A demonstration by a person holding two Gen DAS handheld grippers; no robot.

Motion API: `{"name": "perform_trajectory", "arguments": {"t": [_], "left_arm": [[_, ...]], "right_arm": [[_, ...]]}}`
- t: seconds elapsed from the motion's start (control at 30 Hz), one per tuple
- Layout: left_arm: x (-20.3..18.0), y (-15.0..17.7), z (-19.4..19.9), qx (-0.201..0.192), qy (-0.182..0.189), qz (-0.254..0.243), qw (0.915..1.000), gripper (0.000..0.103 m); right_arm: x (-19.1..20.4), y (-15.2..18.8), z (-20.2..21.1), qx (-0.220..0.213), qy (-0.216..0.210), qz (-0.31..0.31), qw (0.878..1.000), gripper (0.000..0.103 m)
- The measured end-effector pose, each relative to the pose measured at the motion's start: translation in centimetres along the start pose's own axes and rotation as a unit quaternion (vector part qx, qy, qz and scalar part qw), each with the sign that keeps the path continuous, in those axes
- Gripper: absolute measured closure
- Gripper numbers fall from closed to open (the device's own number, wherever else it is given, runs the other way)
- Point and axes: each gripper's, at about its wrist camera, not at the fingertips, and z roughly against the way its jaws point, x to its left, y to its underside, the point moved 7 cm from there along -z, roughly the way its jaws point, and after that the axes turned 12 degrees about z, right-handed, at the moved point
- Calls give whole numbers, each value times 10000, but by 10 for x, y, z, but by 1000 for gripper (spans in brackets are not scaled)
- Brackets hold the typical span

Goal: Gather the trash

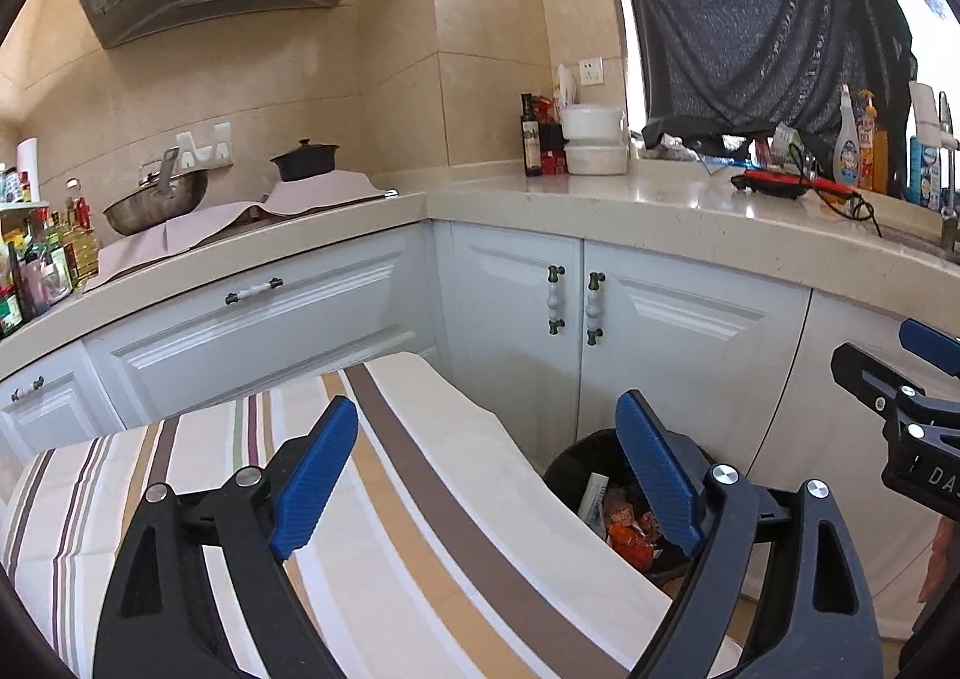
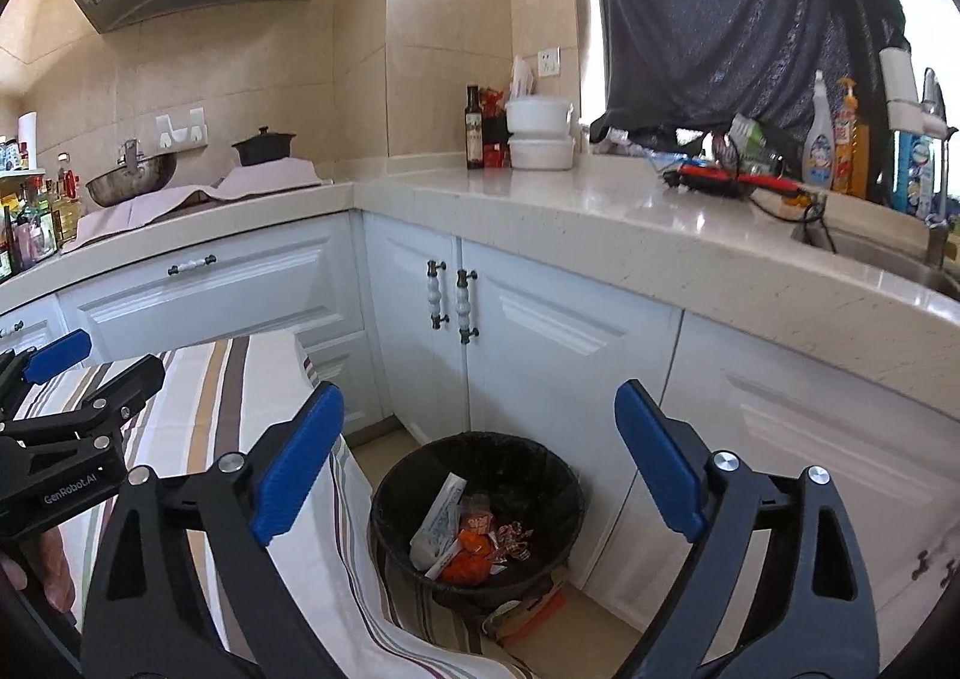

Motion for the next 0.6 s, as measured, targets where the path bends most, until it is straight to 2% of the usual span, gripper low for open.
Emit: {"name": "perform_trajectory", "arguments": {"t": [0.37, 0.6], "left_arm": [[17, 2, 33, -127, -19, 169, 9998, 17], [22, 3, 40, -138, 17, 262, 9996, 16]], "right_arm": [[10, 4, 33, -67, 126, 48, 9999, 12], [12, 4, 47, -130, 188, 83, 9997, 11]]}}
